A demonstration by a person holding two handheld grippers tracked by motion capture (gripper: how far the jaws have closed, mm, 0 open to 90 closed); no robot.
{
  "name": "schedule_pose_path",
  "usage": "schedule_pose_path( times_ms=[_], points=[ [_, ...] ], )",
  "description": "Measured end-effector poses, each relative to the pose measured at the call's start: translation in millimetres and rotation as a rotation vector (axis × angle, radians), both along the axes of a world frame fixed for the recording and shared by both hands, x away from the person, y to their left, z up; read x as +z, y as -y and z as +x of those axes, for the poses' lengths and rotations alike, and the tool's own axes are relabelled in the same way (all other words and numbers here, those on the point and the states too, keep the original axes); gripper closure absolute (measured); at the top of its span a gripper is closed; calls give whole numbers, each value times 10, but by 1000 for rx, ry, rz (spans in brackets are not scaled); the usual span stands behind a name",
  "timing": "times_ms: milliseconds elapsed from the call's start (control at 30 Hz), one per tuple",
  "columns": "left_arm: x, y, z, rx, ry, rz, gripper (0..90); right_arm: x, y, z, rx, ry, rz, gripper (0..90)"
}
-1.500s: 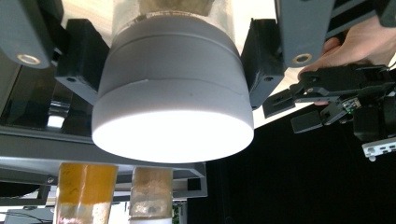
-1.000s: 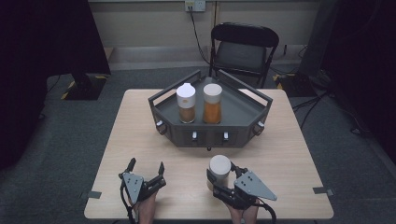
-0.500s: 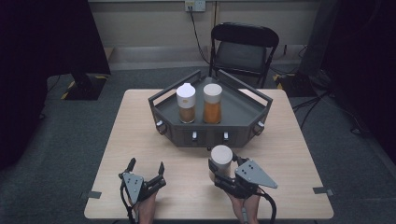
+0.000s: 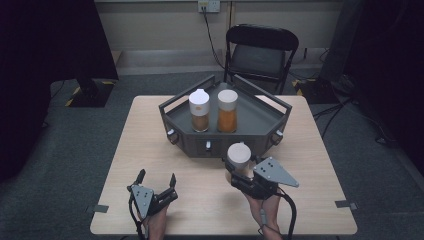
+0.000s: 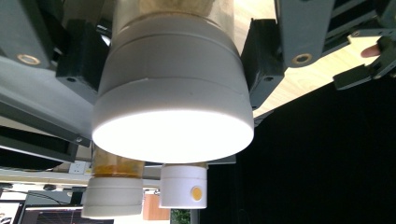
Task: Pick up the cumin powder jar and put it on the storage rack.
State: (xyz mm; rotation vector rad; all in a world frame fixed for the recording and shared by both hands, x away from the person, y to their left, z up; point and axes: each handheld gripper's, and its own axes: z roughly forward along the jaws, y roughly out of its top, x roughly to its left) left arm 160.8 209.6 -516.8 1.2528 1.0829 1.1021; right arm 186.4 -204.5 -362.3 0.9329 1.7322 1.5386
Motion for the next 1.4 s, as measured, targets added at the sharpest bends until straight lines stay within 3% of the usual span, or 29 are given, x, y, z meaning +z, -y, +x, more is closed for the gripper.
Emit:
schedule_pose_path(
  times_ms=[467,1400],
  points=[
    [-1,-1,0,0,0,0,3,160,75,177,-40,3,26,335],
    [0,1,-2,0,0,0,3,518,98,538,-111,-7,27,335]
  ],
)
